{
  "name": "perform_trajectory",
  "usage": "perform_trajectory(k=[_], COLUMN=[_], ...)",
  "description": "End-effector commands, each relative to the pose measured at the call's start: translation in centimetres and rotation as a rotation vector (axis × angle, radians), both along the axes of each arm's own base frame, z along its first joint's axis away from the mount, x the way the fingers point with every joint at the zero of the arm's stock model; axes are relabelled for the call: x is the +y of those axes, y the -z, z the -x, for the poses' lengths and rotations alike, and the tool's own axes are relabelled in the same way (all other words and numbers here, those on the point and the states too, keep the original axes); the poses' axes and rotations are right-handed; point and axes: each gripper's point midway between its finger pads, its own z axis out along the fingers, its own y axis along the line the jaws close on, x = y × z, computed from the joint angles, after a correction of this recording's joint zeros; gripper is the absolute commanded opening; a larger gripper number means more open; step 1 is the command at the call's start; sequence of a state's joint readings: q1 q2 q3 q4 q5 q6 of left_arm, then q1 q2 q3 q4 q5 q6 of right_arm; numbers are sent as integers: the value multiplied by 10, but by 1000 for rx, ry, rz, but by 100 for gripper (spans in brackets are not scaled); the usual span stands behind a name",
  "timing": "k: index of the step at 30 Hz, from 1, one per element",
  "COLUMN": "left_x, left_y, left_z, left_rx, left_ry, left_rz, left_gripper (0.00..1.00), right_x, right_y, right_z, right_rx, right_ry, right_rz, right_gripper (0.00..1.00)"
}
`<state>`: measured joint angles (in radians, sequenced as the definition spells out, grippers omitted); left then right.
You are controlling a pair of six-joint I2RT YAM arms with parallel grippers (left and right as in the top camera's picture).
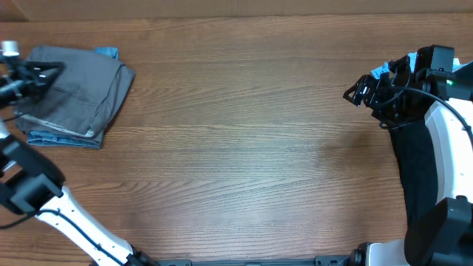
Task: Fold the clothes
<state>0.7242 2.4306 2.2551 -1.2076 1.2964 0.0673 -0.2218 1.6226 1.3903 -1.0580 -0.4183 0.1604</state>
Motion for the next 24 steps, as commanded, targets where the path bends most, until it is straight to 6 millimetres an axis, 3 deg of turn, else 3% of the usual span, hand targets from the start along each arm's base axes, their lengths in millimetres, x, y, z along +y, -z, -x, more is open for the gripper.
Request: perform_trajectory(k=[1,5,7,8,10,15,18,20,22,24], left_x=[64,106,117,123,122,109,103,98,93,71], left_y=[4,48,71,92,120,149,91,32,-8,-67], left_z=[22,47,58,69,78,91,72,58,53,52], left_rx=[186,383,472,549,607,657,492,370,316,233], left_ry=[-218,-350,-384,-404,-406,-387,-382,-403,-430,-447], left_rz=[-62,-199,-266,-314,-327,-278,-161,-144,-176,-226], left_gripper=[4,4,4,4,4,4,4,5,11,25], right_x=[0,0,0,0,0,0,0,0,0,0], right_y=[-2,-2,-2,-2,-2,-2,-2,-2,-2,-2], right_z=[-2,-2,-2,-2,-2,-2,-2,-2,-2,-2], right_rx=[-9,-9,-9,-9,-9,-9,-9,-9,-9,-9], right_ry=[1,0,1,0,0,0,0,1,1,0], right_rz=[1,1,2,1,1,1,1,2,2,1], right_gripper=[100,100,100,100,100,100,100,100,100,100])
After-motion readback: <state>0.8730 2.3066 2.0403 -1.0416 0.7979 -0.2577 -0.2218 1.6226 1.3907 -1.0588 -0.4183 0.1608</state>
